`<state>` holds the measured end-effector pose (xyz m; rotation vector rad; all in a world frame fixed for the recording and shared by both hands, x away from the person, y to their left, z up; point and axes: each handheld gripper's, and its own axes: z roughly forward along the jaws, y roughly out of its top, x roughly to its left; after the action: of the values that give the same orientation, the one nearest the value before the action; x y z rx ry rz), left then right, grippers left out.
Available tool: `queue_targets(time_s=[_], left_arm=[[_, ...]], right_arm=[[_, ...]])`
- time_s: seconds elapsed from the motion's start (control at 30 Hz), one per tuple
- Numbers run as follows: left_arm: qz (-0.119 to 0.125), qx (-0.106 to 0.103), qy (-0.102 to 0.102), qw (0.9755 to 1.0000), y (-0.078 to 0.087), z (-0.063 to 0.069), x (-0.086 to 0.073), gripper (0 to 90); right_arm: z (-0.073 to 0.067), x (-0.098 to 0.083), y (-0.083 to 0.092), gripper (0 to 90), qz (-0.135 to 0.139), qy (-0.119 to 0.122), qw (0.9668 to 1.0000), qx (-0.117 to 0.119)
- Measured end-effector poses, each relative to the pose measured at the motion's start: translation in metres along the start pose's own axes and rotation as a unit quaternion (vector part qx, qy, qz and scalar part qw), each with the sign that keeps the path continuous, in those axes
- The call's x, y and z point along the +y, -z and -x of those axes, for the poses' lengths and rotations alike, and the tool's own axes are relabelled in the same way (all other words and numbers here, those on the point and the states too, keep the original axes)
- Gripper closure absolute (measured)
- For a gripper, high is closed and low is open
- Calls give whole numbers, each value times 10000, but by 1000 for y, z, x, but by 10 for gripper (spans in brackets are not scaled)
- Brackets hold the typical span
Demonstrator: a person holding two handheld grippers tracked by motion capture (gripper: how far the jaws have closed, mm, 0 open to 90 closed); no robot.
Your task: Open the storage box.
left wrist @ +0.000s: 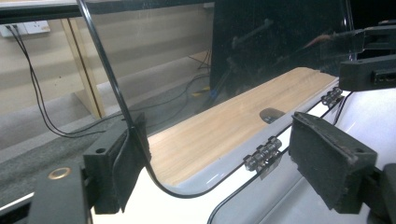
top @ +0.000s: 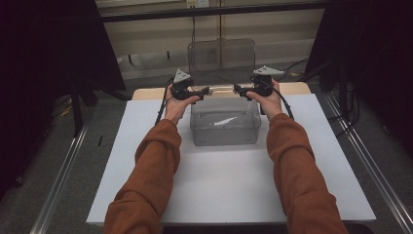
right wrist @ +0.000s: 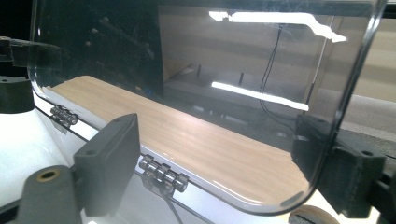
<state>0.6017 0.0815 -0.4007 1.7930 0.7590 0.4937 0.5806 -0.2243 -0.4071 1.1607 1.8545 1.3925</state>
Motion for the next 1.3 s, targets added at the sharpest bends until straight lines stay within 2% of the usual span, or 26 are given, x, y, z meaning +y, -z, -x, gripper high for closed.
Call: queue_targets(time_s=[0.2, 0.37, 0.57, 0.73, 0.8, 0.83, 0.9, 1.0, 1.3], left_arm=[[-76, -9, 2, 10000, -2, -1, -2, 172], [-137, 36, 106, 9998, -4, 0, -3, 149], [-233, -4, 172, 9996, -5, 0, -5, 136], [-319, -27, 301, 9990, -8, 0, -8, 117], [-421, -19, 331, 9986, -8, -1, -9, 114], [-448, -27, 431, 9981, -9, -1, -10, 111], [-574, -41, 484, 9972, -10, -2, -14, 105], [-601, -54, 510, 9969, -12, -2, -16, 92], [-699, -117, 555, 9959, -14, -1, -18, 79]], right_arm=[[0, -2, -3, 137, -48, 15, 10000, -4], [0, -4, -5, 122, -75, -10, 10000, -11], [0, -5, -6, 114, -147, -62, 9999, -17], [2, -5, -7, 99, -190, -209, 9996, 9], [3, -6, -7, 78, -233, -266, 9994, 21], [4, -7, -7, 75, -256, -315, 9992, 39], [5, -8, -7, 62, -332, -352, 9988, 77], [5, -9, -9, 66, -354, -550, 9977, 151], [7, -8, -9, 66, -455, -709, 9962, 209]])
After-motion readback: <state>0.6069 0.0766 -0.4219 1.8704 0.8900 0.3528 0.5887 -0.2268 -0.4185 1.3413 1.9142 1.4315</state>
